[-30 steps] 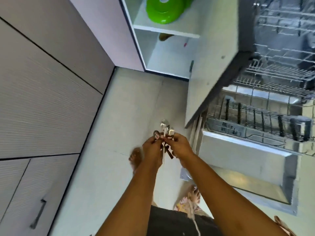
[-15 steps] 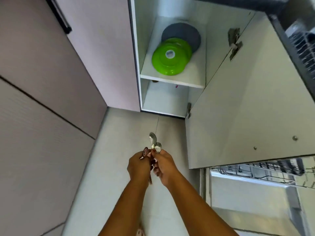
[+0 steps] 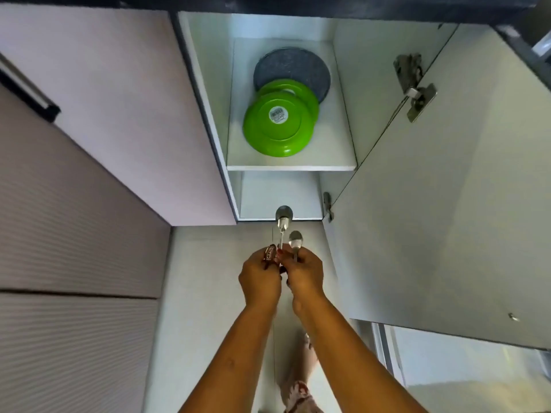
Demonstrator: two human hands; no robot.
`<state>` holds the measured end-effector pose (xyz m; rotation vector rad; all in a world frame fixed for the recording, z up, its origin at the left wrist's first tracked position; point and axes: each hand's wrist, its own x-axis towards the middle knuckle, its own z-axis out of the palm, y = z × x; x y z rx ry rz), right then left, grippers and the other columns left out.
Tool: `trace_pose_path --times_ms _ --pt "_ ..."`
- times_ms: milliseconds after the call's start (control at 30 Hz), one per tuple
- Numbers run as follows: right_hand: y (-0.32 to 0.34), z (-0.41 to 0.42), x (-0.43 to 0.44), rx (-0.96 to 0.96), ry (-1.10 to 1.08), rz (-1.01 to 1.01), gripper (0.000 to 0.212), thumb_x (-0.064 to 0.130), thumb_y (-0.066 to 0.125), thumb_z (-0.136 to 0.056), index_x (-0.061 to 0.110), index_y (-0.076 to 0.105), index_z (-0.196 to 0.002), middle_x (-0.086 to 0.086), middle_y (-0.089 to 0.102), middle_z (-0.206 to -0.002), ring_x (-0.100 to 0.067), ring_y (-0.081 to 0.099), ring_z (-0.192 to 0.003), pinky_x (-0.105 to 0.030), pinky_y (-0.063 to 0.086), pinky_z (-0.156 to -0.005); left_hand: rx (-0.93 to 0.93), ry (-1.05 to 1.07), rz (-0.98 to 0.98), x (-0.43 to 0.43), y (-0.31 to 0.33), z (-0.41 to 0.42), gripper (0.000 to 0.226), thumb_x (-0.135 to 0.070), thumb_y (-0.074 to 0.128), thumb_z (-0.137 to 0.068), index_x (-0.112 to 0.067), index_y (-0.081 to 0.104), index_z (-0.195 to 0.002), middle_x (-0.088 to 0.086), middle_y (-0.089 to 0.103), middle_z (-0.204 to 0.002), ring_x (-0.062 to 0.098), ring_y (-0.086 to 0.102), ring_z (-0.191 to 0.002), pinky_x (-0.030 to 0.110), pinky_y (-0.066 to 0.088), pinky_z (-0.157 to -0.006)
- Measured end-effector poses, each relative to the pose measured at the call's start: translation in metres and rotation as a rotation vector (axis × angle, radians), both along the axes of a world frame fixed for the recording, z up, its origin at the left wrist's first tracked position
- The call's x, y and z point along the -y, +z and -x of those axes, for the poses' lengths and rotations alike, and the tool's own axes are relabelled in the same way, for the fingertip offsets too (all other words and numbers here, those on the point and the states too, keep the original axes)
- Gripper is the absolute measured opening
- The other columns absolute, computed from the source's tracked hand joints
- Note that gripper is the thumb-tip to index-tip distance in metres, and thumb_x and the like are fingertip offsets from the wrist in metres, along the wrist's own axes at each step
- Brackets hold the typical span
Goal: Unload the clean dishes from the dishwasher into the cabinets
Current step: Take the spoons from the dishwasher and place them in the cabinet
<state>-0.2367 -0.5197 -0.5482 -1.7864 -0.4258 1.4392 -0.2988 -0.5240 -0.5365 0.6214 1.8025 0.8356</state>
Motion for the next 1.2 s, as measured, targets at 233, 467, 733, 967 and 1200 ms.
trace_pose_path --times_ms 233,467,733,967,1200 --pt "-0.009 -0.049 -0.142 0.237 -0.198 -0.131 0.013 0.009 0.069 -0.079 0.016 0.069 -0.090 0.000 0.065 -0.081 -0.014 0.058 -0.070 -0.021 0.043 -0.061 0.193 0.077 -0.055 -0.099 -0.002 -0.017 0.014 -0.001 0.050 -0.093 -0.011 0.059 -0.096 0.019 0.067 -0.100 0.032 0.065 -0.088 0.026 0.054 -0.067" --pt "-0.017 -0.100 -0.262 0.508 -0.199 -0.116 0.033 0.015 0.060 -0.088 0.016 0.046 -0.058 0.008 0.040 -0.051 -0.006 0.034 -0.042 -0.009 0.022 -0.026 0.268 0.019 -0.006 -0.187 0.003 -0.045 0.022 -0.003 0.049 -0.090 -0.025 0.052 -0.090 -0.002 0.068 -0.080 0.014 0.063 -0.046 0.023 0.050 -0.051" --pt "-0.047 -0.113 -0.286 0.562 -0.092 -0.040 0.012 0.014 0.061 -0.085 0.015 0.068 -0.095 -0.001 0.062 -0.084 -0.014 0.053 -0.063 -0.013 0.035 -0.041 0.290 -0.075 0.074 -0.213 -0.016 -0.048 0.017 -0.005 0.049 -0.092 -0.022 0.049 -0.095 -0.002 0.068 -0.081 0.011 0.062 -0.041 0.023 0.048 -0.052" --pt "-0.043 -0.119 -0.292 0.927 0.192 -0.132 0.024 0.001 0.052 -0.084 0.003 0.064 -0.104 -0.016 0.066 -0.099 -0.029 0.062 -0.088 -0.021 0.039 -0.068 0.238 -0.098 0.070 -0.220 -0.027 -0.041 0.011 -0.009 0.052 -0.093 -0.015 0.048 -0.101 -0.004 0.068 -0.080 0.006 0.058 -0.036 0.013 0.043 -0.039" --pt "-0.051 -0.108 -0.302 0.956 0.222 -0.117 0.028 0.001 0.044 -0.089 0.003 0.061 -0.110 -0.017 0.060 -0.106 -0.032 0.059 -0.095 -0.028 0.045 -0.072 0.225 -0.169 0.085 -0.217 -0.036 -0.043 0.011 -0.011 0.055 -0.092 -0.011 0.051 -0.103 0.001 0.070 -0.089 0.005 0.061 -0.041 0.013 0.042 -0.039"
